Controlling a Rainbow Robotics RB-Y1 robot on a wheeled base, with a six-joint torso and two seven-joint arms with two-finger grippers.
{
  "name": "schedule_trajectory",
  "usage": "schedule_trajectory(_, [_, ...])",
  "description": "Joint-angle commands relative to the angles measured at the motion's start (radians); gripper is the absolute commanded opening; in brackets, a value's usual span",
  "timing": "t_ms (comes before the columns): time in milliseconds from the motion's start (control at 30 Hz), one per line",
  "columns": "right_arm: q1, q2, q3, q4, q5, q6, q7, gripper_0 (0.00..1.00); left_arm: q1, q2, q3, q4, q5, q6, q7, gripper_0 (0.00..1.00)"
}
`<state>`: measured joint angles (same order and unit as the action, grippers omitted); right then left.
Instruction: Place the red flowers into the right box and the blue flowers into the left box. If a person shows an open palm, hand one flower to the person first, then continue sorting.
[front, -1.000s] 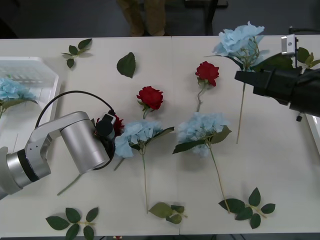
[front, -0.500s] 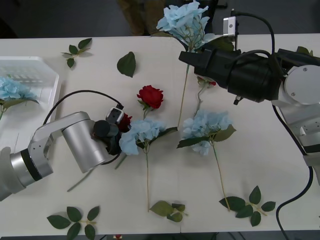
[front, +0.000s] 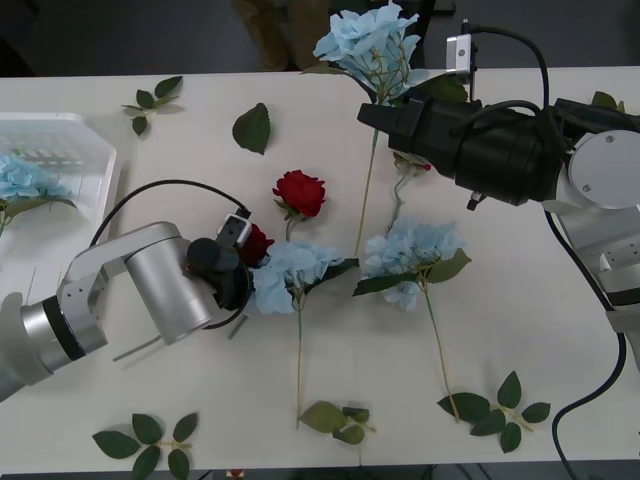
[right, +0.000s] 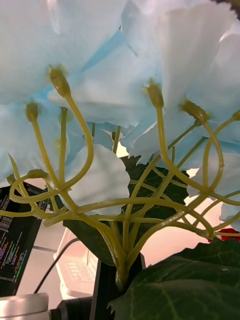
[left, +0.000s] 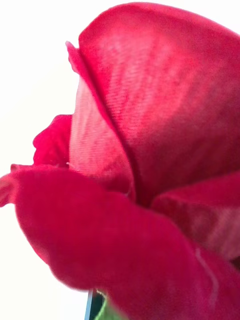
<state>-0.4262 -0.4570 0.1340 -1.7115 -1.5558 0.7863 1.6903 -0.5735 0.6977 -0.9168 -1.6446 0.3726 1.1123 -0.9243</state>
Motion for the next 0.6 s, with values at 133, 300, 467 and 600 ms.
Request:
schedule_trajectory(133, [-0.031, 0.005, -0.004, -0.013, -0.021, -0.009, -0.018, 0.0, 0.003, 0.315, 0.082, -0.047, 0.305, 0.003, -0.26, 0.0])
schedule_trajectory(300, [-0.031, 0.005, -0.002, -0.013, -0.021, -0.007, -0.018, 0.0, 0.003, 0.437, 0.185, -0.107, 0.508, 0.043, -0.432, 0.0])
schedule_trajectory(467, [-0.029, -0.04, -0.022, -0.013, 0.019, -0.007, -0.021, 0.0, 0.003, 0.421, 0.381, -0.135, 0.667, 0.173, -0.602, 0.0])
schedule_trajectory(600, [-0.019, -0.147, -0.063, -0.002, 0.043, 0.039, -0.037, 0.0, 0.003, 0.318, 0.547, -0.144, 0.773, 0.227, -0.725, 0.0])
